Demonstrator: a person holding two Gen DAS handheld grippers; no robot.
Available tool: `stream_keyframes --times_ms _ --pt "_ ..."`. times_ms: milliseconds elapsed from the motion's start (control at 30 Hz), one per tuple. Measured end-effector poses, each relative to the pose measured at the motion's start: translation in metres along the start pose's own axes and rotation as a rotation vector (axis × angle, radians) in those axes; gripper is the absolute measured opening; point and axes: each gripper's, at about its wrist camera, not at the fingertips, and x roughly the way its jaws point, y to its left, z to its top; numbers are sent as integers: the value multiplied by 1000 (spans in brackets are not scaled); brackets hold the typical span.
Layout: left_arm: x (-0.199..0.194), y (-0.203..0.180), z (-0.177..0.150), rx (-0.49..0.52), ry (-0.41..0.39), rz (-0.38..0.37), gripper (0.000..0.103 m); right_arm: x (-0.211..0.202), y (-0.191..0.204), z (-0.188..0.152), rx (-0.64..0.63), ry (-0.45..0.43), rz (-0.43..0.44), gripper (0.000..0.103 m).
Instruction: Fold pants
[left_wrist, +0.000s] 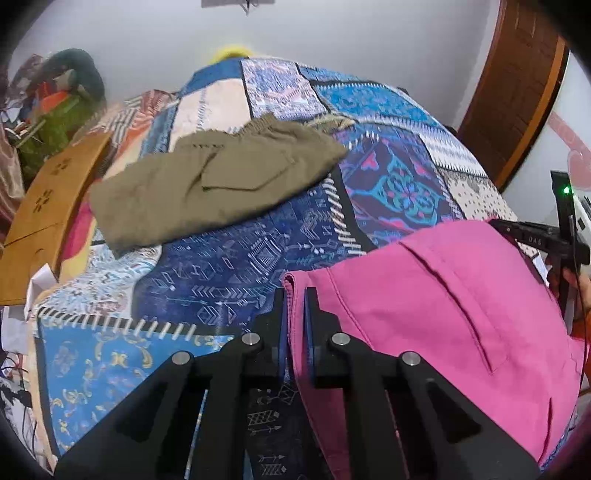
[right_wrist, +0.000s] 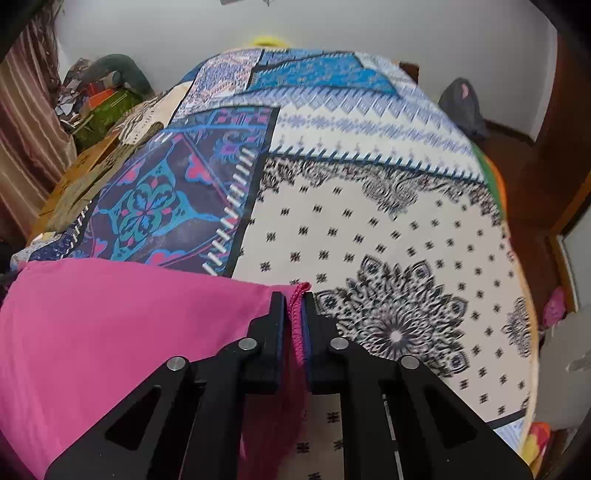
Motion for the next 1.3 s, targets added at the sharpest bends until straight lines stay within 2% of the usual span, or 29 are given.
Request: stream_keyframes --times_ms 67,167,267,333,500,600,733,867,967,1067,1167,1300 --pt "-4 2 2 -3 -11 4 7 -3 1 2 -28 -24 -38 4" --pt "-5 2 4 19 -16 53 7 -1 1 5 -50 -23 -77 3" --pt "4 9 2 1 22 68 7 2 0 6 -57 -3 -106 3" --pt "6 10 0 3 30 57 8 0 0 6 -52 20 -95 3" --pt "-9 5 8 20 14 89 9 -25 11 10 -26 2 -13 6" --pt "-23 -1 15 13 -10 64 12 -44 32 13 -72 -22 24 12" --pt "-38 -19 17 -4 -29 -3 27 -61 59 7 -123 -47 83 36" --pt "-35 -46 4 27 5 -45 28 -59 86 -14 -195 -6 110 37" --pt "-28 -63 -14 58 44 -46 28 -52 92 -34 -212 61 116 37" --pt "-29 -72 -35 96 50 -9 29 -62 87 -48 -190 51 114 37" --pt "-43 -73 -49 119 31 20 33 -74 77 -57 -154 72 124 37" --pt "-65 -62 -64 100 32 25 38 -91 71 -75 -151 74 87 37"
